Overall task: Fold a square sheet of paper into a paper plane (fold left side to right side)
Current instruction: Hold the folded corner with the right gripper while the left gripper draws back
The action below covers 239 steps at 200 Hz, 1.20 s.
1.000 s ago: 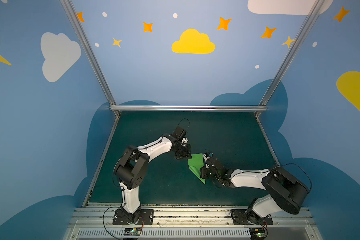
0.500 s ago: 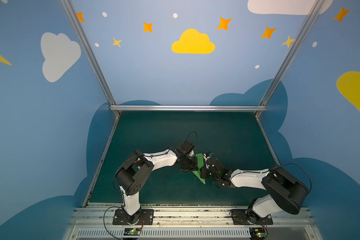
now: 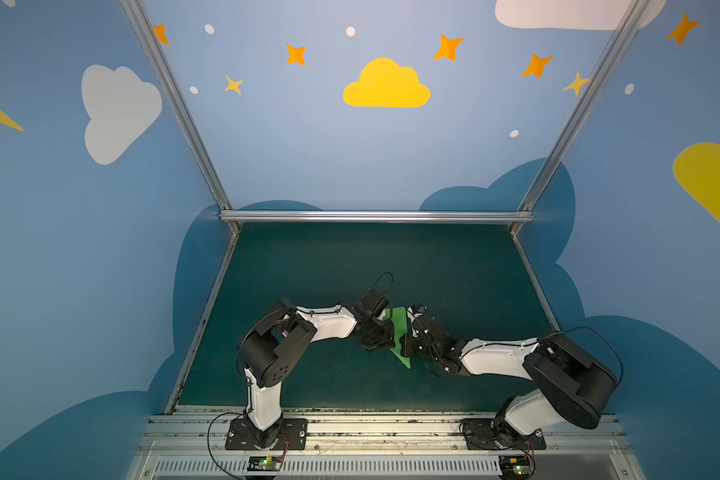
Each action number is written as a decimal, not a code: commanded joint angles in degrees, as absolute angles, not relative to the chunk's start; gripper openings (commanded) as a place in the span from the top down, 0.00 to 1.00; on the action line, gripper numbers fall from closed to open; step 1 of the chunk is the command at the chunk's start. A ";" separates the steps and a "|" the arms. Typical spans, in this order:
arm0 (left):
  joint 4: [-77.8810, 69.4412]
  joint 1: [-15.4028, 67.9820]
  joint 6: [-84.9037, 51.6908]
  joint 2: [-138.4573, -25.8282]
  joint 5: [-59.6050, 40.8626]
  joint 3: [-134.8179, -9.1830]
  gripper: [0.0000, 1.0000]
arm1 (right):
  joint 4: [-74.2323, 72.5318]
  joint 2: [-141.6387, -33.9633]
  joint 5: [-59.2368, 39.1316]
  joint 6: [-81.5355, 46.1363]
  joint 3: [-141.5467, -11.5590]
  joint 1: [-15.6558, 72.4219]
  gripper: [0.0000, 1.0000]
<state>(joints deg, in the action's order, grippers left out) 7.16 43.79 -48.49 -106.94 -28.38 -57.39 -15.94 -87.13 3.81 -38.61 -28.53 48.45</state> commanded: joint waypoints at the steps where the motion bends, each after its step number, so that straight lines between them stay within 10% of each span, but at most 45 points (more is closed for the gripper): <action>1: 6.94 43.59 -48.08 -107.22 -26.54 -55.80 0.96 | -8.22 -90.18 3.58 -38.72 -25.98 48.22 1.00; 239: 12.93 30.36 -38.86 -98.65 -24.38 -50.20 0.96 | -8.27 -89.43 4.04 -38.93 -24.66 48.15 1.00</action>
